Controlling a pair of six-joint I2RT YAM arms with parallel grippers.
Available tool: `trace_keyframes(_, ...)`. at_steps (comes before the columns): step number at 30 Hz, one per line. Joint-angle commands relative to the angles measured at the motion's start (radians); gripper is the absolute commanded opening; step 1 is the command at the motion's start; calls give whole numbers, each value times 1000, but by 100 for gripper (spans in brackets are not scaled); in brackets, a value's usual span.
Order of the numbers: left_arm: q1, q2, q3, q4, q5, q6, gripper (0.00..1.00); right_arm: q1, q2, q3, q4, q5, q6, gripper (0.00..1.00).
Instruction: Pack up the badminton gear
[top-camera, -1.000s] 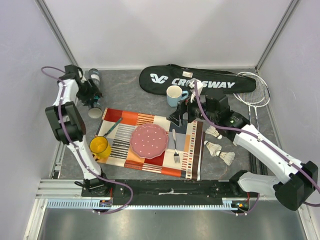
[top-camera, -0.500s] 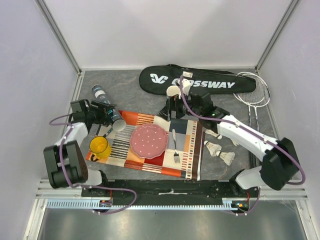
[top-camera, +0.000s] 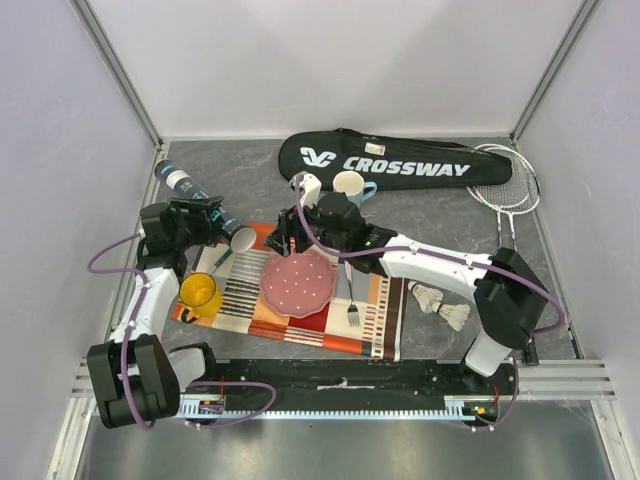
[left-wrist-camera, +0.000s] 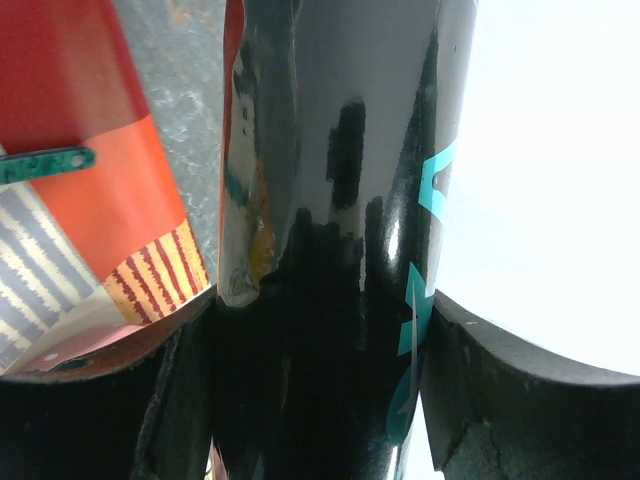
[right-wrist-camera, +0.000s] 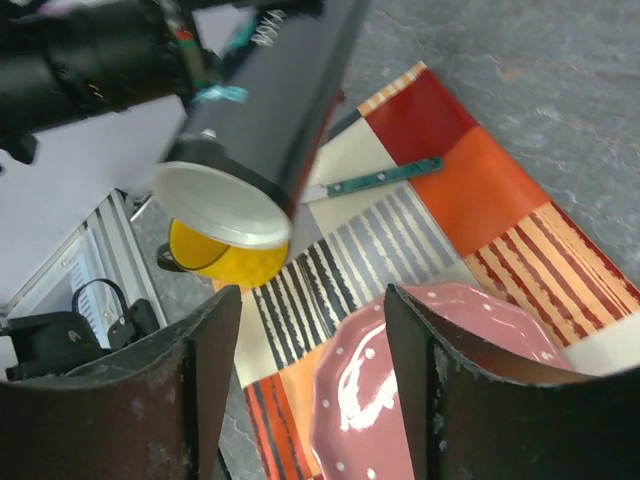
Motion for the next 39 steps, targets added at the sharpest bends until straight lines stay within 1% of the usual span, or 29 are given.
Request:
trace_keyframes(1,-11,-27,-13,66,-51,-74,16,36,-10,-9,178,100,6,66)
trace_keyframes(4,-16,-21,-16,66,-49,-97,15,39,18,-4,180,134,1,59)
trace_keyframes(5,-17,-19,-18,58,-51,-106,11,41,26,9,173,138,-5,52)
trace_keyframes(8,-22,-5,-10,18,-38,-149,3,50,54,23,176,166,-22,50)
trace_keyframes(11,-31,22,8,-28,-41,-162,3,68,80,42,176,200,-52,50)
trace_keyframes(19,-39,31,7,-42,-71,-182,4,90,69,4,219,235,-59,50)
trace_keyframes(25,-39,42,5,-42,-64,-182,5,93,77,30,203,200,-60,52)
trace_keyframes(28,-37,47,1,-29,-58,-185,5,91,51,-16,255,195,-22,53)
trace_keyframes(31,-39,51,-9,-14,-49,-197,6,93,77,23,224,175,-36,53)
trace_keyframes(34,-40,56,-16,-12,-38,-206,5,91,95,40,212,175,-46,51)
trace_keyframes(36,-39,44,-18,-14,-48,-206,5,91,108,59,206,189,-59,45)
trace_keyframes(39,-37,39,-16,-14,-55,-208,5,93,128,85,201,186,-65,44)
